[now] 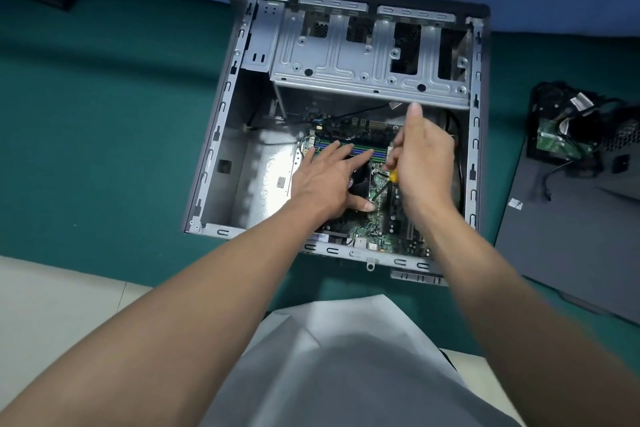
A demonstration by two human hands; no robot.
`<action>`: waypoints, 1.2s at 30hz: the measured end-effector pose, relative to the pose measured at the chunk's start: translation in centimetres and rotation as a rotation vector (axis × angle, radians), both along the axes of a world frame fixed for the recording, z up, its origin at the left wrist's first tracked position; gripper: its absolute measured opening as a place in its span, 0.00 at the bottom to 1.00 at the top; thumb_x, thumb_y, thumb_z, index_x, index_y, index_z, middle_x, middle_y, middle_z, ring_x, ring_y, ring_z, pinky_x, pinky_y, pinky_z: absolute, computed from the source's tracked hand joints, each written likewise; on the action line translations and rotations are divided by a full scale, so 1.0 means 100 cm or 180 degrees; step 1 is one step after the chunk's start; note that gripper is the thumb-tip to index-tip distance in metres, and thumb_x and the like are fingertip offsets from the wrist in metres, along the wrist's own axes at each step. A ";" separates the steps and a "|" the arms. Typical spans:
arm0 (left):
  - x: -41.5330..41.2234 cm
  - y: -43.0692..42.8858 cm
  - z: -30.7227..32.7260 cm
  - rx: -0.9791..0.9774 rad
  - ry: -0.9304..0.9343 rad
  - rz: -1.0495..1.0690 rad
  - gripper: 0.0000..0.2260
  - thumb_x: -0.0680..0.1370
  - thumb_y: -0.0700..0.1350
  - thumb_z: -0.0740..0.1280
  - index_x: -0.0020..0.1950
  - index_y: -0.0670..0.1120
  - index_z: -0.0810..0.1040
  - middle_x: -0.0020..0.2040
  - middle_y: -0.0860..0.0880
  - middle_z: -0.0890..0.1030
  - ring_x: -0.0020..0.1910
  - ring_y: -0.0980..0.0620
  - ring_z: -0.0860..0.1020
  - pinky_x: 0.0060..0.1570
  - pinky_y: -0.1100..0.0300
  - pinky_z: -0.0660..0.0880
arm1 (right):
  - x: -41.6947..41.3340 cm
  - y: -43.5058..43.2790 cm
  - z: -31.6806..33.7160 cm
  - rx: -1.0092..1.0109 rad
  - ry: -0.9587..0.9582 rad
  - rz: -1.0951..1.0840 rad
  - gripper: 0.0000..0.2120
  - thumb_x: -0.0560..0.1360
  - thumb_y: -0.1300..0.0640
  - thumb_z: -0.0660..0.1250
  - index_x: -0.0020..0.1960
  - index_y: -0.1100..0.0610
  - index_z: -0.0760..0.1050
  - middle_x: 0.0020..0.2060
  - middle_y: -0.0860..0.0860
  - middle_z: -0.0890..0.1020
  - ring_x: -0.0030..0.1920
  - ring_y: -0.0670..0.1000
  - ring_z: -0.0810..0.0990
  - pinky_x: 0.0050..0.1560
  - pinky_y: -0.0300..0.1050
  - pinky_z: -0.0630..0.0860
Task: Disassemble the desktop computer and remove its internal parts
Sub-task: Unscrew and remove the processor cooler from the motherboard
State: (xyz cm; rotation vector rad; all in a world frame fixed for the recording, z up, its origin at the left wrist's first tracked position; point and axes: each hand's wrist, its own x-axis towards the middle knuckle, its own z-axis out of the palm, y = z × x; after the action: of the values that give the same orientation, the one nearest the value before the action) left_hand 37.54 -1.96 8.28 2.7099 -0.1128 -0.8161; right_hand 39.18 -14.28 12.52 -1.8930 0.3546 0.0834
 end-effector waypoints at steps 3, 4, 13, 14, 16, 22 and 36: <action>0.000 0.001 0.000 -0.0026 -0.0008 0.0022 0.44 0.69 0.66 0.70 0.78 0.63 0.50 0.80 0.55 0.52 0.78 0.54 0.46 0.76 0.48 0.42 | -0.012 0.012 0.000 0.1046 -0.0066 -0.0989 0.26 0.77 0.43 0.62 0.25 0.50 0.60 0.23 0.50 0.62 0.28 0.54 0.61 0.29 0.48 0.60; 0.000 0.001 -0.001 -0.0016 -0.0010 0.0016 0.44 0.69 0.66 0.70 0.78 0.63 0.49 0.80 0.54 0.52 0.78 0.54 0.46 0.76 0.48 0.42 | -0.015 0.013 -0.001 0.1281 -0.0152 -0.0924 0.27 0.77 0.43 0.61 0.23 0.50 0.60 0.21 0.48 0.61 0.25 0.51 0.59 0.27 0.45 0.58; 0.000 0.000 -0.001 0.0053 0.0029 -0.0022 0.44 0.69 0.67 0.69 0.78 0.62 0.49 0.80 0.54 0.51 0.79 0.54 0.45 0.76 0.48 0.42 | 0.007 -0.020 0.010 -0.0189 0.0293 0.1661 0.25 0.82 0.45 0.54 0.28 0.55 0.67 0.25 0.50 0.72 0.29 0.53 0.71 0.35 0.44 0.65; -0.001 0.000 -0.001 0.0061 0.0038 -0.0030 0.44 0.69 0.67 0.69 0.78 0.62 0.48 0.80 0.54 0.51 0.79 0.53 0.45 0.76 0.48 0.42 | 0.010 -0.024 0.015 -0.1218 0.0206 0.2017 0.24 0.81 0.42 0.53 0.31 0.54 0.68 0.29 0.48 0.73 0.32 0.51 0.72 0.37 0.45 0.66; -0.001 0.001 0.000 0.0035 0.0035 -0.0028 0.44 0.69 0.67 0.69 0.78 0.62 0.48 0.80 0.54 0.51 0.79 0.53 0.45 0.76 0.47 0.42 | 0.019 -0.029 0.031 -0.2576 0.0490 0.2594 0.26 0.79 0.37 0.53 0.32 0.54 0.70 0.29 0.48 0.74 0.30 0.50 0.73 0.38 0.46 0.66; 0.000 0.000 0.000 -0.0037 0.0030 -0.0014 0.44 0.69 0.66 0.68 0.78 0.62 0.48 0.80 0.54 0.50 0.78 0.53 0.45 0.76 0.46 0.41 | 0.032 -0.024 0.051 -0.2841 0.1356 0.3528 0.24 0.80 0.47 0.59 0.30 0.58 0.72 0.22 0.49 0.74 0.23 0.47 0.72 0.26 0.38 0.65; -0.002 0.000 -0.002 -0.0031 0.0010 0.0010 0.44 0.69 0.67 0.69 0.78 0.63 0.48 0.80 0.54 0.52 0.78 0.53 0.45 0.76 0.47 0.40 | 0.017 -0.022 0.060 -0.3966 -0.0658 0.4880 0.11 0.76 0.65 0.57 0.36 0.60 0.72 0.34 0.56 0.77 0.35 0.57 0.78 0.35 0.50 0.78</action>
State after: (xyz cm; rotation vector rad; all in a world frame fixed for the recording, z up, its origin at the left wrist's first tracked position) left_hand 37.34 -1.94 8.04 2.6990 -0.1117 -0.8166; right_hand 40.85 -16.48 18.54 -2.8695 -1.6042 0.8139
